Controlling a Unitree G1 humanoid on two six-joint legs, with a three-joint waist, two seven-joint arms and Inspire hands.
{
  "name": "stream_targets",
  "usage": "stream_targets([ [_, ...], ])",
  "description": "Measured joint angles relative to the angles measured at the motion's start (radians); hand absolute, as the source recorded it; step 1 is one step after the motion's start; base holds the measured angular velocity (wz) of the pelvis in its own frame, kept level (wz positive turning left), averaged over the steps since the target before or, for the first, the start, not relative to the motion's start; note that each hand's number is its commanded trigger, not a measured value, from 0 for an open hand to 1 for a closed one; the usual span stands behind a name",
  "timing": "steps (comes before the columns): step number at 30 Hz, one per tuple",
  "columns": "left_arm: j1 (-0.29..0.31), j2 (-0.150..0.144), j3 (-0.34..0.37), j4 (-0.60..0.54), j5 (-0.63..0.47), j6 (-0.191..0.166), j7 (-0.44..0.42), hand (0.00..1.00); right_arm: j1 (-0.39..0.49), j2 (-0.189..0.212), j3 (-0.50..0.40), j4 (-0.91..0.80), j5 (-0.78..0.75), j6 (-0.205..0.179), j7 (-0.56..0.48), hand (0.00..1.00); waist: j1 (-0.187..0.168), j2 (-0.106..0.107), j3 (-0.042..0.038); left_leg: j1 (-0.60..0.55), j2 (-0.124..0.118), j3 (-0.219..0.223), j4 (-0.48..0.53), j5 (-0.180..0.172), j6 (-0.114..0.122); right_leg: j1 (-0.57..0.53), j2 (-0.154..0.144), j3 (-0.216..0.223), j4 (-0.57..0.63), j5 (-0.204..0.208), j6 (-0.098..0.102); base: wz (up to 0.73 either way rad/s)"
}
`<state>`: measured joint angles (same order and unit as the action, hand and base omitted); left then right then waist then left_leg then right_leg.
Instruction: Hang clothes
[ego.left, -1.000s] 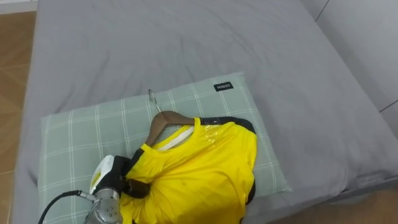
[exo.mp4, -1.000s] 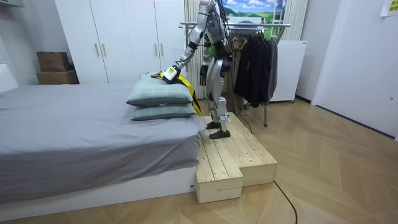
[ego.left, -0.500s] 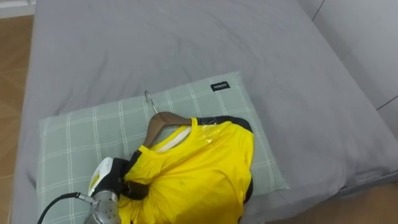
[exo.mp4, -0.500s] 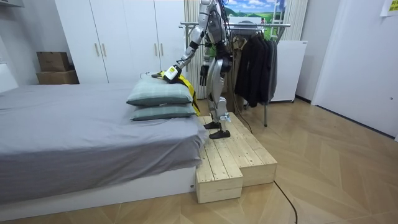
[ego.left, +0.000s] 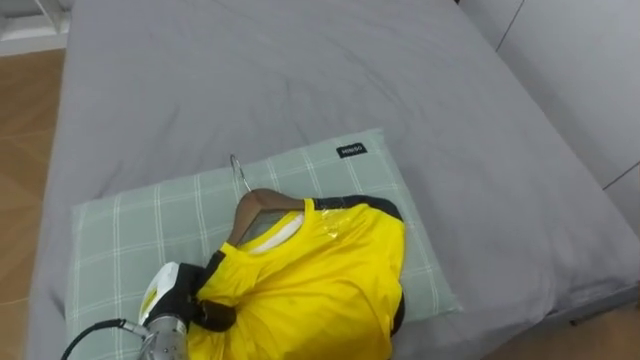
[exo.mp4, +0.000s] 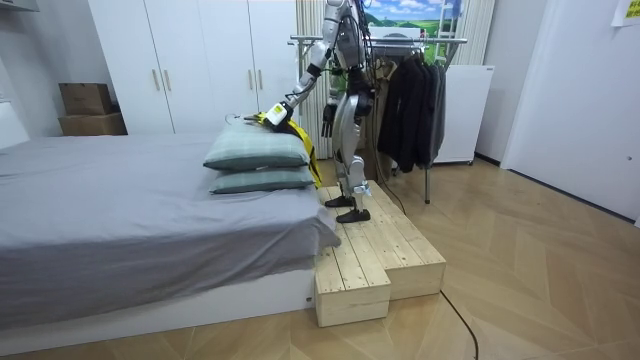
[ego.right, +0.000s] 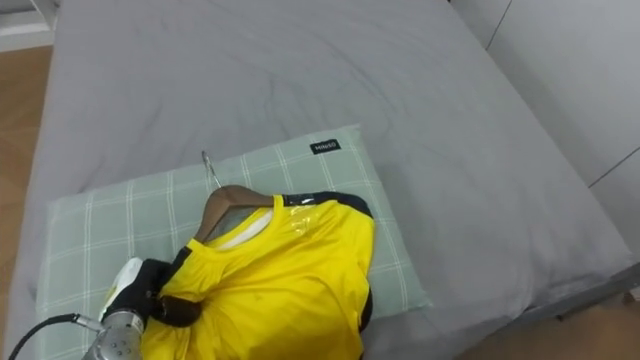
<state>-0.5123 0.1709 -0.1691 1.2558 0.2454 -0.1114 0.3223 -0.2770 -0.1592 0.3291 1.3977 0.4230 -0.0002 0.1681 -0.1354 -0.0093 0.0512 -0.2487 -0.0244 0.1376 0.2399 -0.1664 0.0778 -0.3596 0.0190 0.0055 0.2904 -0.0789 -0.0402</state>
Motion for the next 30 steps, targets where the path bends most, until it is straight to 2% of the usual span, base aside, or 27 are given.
stream_targets([
  [3,0.017,0.000,0.001,-0.003,0.007,0.000,0.000,1.00,0.022,-0.010,-0.018,0.000,-0.003,-0.004,0.011,0.00,0.003,0.008,-0.0180,0.022,0.000,-0.001,-0.005,0.000,0.000,0.021,-0.001,-0.001,-0.005,0.000,0.000,0.00],
  [5,0.025,0.000,0.001,-0.011,0.007,0.000,0.000,1.00,0.037,-0.016,-0.018,-0.001,-0.006,-0.019,0.010,0.00,0.002,0.014,-0.0224,0.036,0.000,-0.005,-0.007,0.000,0.000,0.043,0.000,-0.006,-0.020,0.001,0.001,0.06],
  [6,0.027,0.000,0.000,-0.015,0.007,0.000,0.000,1.00,0.047,-0.021,-0.018,-0.003,-0.006,-0.024,0.011,0.00,0.002,0.019,-0.0275,0.041,0.000,-0.009,-0.009,0.000,0.000,0.053,0.001,-0.009,-0.029,0.003,0.003,0.07],
  [9,0.031,0.003,0.001,-0.016,0.005,0.000,0.000,1.00,0.073,-0.039,-0.020,-0.003,-0.006,-0.024,0.019,0.00,0.006,0.028,-0.0326,0.075,0.002,-0.010,-0.020,0.000,0.000,0.094,0.002,-0.009,-0.048,0.005,0.003,0.02],
  [13,0.039,0.018,0.002,-0.048,0.009,0.000,0.008,1.00,0.112,-0.053,-0.039,-0.003,0.003,-0.035,0.018,0.00,0.005,0.030,-0.0327,0.120,0.003,-0.018,-0.032,-0.002,-0.002,0.144,0.001,-0.012,-0.071,0.006,0.004,0.05],
  [18,0.121,0.033,0.006,-0.191,0.070,0.000,0.059,1.00,0.169,-0.062,-0.090,-0.002,0.004,-0.033,0.014,0.00,0.006,0.039,-0.0368,0.182,0.004,-0.021,-0.059,-0.002,-0.003,0.202,0.003,-0.022,-0.090,0.005,0.004,0.00],
  [22,0.133,0.036,0.006,-0.230,0.091,0.001,0.063,1.00,0.177,-0.062,-0.106,-0.003,0.005,-0.033,0.016,0.00,0.008,0.042,-0.0381,0.214,0.004,-0.025,-0.072,-0.002,-0.003,0.238,0.006,-0.027,-0.108,0.005,0.004,0.02],
  [26,0.200,0.046,0.007,-0.356,0.121,0.001,0.083,1.00,0.197,-0.069,-0.119,-0.002,0.005,-0.033,0.014,0.00,0.009,0.058,-0.0433,0.250,0.004,-0.035,-0.079,-0.006,-0.005,0.280,0.009,-0.031,-0.124,0.004,0.005,0.06],
  [30,0.203,0.053,0.007,-0.387,0.121,0.001,0.106,1.00,0.204,-0.072,-0.121,-0.001,0.000,-0.033,0.013,0.00,0.008,0.063,-0.0423,0.285,0.004,-0.049,-0.082,-0.009,-0.007,0.323,0.010,-0.037,-0.137,0.000,0.005,0.08],
])
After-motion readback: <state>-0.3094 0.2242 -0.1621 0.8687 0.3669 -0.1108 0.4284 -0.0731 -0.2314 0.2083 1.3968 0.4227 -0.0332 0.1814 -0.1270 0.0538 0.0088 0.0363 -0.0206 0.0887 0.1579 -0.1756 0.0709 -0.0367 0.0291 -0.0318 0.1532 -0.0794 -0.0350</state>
